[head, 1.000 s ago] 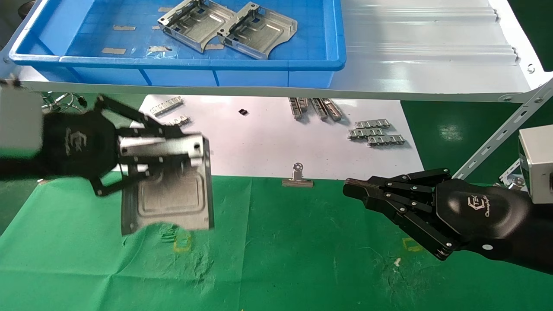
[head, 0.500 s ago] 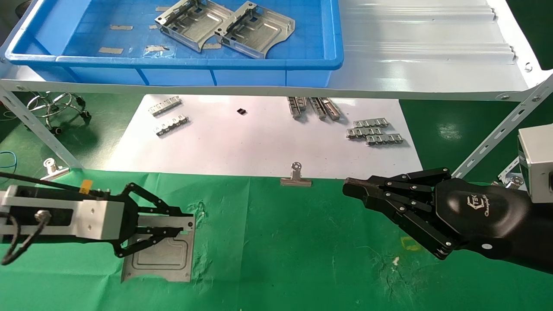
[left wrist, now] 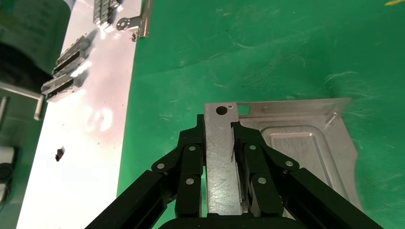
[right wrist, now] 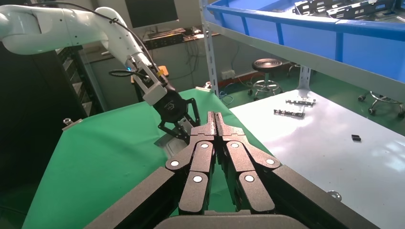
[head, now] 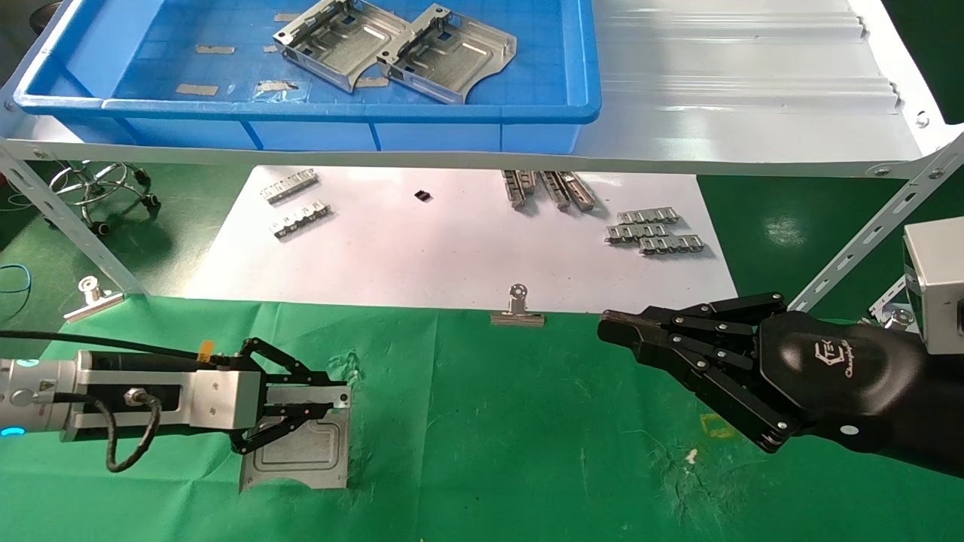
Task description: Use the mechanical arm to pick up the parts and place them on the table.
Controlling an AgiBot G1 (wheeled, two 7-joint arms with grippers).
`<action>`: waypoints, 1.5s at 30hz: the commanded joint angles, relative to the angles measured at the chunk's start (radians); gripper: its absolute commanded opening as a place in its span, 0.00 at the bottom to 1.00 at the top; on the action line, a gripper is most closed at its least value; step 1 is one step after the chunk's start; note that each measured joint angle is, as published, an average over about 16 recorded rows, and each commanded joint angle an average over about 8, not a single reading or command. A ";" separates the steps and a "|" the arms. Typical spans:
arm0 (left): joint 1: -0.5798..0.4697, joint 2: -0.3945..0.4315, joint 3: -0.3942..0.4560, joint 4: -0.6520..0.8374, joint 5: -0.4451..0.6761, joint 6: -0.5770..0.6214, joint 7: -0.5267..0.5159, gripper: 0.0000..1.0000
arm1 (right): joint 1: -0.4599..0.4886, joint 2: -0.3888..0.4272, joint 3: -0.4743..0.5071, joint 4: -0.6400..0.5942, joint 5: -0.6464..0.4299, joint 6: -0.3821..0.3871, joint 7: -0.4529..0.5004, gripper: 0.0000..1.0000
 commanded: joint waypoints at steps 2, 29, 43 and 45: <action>0.010 0.009 0.001 0.007 0.006 -0.020 0.010 0.45 | 0.000 0.000 0.000 0.000 0.000 0.000 0.000 0.00; 0.018 -0.011 -0.034 0.004 -0.056 0.011 0.067 1.00 | 0.000 0.000 0.000 0.000 0.000 0.000 0.000 0.00; 0.058 -0.072 -0.092 -0.101 -0.149 0.100 -0.137 1.00 | 0.000 0.000 0.000 0.000 0.000 0.000 0.000 1.00; 0.070 -0.074 -0.108 -0.116 -0.160 0.104 -0.161 1.00 | 0.000 0.000 0.000 0.000 0.000 0.000 0.000 1.00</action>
